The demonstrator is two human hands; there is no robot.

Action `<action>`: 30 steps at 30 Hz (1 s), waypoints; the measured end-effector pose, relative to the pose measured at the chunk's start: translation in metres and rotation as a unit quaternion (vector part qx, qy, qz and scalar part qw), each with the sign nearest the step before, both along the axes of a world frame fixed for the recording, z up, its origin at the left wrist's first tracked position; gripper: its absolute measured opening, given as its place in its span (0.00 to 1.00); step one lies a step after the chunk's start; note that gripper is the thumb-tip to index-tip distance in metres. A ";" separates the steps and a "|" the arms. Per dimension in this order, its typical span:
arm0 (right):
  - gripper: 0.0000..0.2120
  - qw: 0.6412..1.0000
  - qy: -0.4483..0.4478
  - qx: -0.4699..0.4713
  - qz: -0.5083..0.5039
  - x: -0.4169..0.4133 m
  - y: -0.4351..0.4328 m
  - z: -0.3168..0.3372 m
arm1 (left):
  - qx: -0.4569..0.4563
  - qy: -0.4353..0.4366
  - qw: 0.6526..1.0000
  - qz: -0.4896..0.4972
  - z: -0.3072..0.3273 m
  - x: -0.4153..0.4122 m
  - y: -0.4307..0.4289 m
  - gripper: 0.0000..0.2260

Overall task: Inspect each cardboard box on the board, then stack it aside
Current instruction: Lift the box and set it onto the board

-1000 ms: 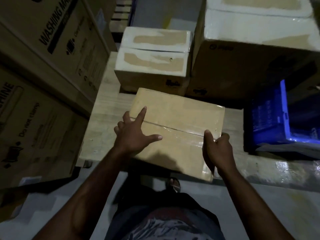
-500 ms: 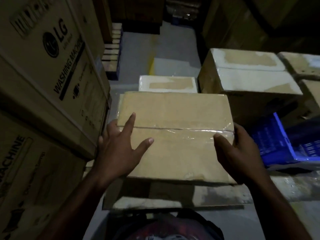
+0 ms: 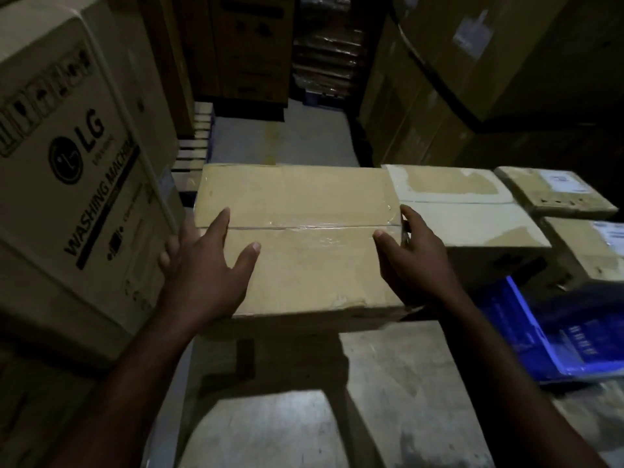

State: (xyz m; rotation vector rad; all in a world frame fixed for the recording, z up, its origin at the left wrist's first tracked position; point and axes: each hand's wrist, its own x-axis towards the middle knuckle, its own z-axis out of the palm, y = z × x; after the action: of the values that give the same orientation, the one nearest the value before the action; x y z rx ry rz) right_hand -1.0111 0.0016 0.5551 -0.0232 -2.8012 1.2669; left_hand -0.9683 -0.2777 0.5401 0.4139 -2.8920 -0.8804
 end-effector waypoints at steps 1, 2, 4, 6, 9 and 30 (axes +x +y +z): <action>0.27 0.999 -0.004 0.032 0.000 -0.013 0.000 0.000 | -0.006 0.000 1.000 0.006 -0.003 -0.010 0.002 0.32; 0.28 0.998 -0.006 0.060 0.000 -0.026 0.000 -0.001 | -0.014 -0.002 1.000 0.010 -0.006 -0.021 0.003 0.32; 0.26 0.995 -0.007 0.098 0.002 -0.050 0.001 -0.005 | -0.032 -0.011 0.999 0.012 -0.013 -0.044 0.007 0.32; 0.24 0.994 -0.009 0.113 0.003 -0.070 0.002 -0.009 | -0.036 -0.025 0.999 0.011 -0.019 -0.064 0.012 0.32; 0.19 0.991 0.005 0.137 0.005 -0.089 0.005 -0.015 | -0.025 -0.046 0.999 0.010 -0.033 -0.086 0.019 0.32; 0.23 0.946 0.043 0.301 0.116 -0.118 0.010 -0.081 | -0.112 -0.024 0.993 0.033 -0.067 -0.123 0.047 0.28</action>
State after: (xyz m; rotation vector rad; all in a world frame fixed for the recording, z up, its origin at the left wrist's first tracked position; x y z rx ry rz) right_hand -1.1289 0.0116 0.4744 0.3913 -3.0435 0.3692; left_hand -1.0908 -0.2304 0.4734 0.5127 -2.9564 -0.5357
